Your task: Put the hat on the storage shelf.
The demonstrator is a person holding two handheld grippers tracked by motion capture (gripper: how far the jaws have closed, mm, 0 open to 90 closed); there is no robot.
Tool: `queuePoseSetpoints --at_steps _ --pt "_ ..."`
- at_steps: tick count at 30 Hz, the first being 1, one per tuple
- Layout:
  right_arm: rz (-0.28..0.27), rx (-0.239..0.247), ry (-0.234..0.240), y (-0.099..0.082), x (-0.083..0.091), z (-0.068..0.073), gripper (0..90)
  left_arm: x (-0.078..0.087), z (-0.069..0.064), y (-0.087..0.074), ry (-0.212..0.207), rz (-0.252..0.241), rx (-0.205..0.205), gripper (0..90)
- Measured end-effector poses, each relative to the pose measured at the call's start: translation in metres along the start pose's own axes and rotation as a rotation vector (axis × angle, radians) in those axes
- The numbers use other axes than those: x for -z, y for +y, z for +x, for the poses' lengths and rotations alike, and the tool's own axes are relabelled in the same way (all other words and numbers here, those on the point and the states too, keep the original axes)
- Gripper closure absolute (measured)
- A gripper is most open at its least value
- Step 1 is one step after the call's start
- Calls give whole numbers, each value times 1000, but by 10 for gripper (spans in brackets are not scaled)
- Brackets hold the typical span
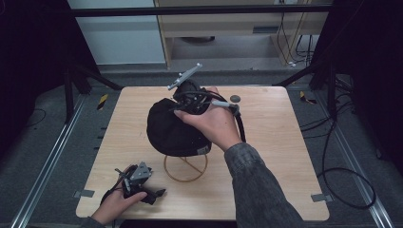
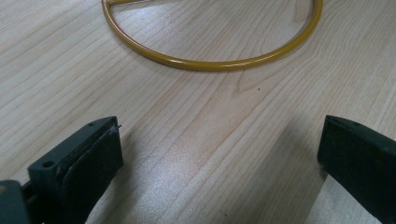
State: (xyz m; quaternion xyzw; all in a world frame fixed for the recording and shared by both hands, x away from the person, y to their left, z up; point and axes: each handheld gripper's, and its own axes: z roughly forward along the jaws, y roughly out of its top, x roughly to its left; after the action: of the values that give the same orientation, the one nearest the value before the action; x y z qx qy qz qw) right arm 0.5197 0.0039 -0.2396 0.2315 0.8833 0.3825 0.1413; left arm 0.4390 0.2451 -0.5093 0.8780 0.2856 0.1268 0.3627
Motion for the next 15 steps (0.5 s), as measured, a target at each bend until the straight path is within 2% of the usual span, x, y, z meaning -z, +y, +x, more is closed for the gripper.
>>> queuePoseSetpoints --at_steps 8,9,12,15 --pt "-2 -6 -6 -1 1 0 646 0 0 0 0 0 0 0" --pt "-1 -10 -3 -2 1 0 589 0 0 0 0 0 0 0" --pt "-3 -14 -8 -3 2 1 565 0 0 0 0 0 0 0" --pt "-1 -22 -9 -5 3 3 499 0 0 0 0 0 0 0"
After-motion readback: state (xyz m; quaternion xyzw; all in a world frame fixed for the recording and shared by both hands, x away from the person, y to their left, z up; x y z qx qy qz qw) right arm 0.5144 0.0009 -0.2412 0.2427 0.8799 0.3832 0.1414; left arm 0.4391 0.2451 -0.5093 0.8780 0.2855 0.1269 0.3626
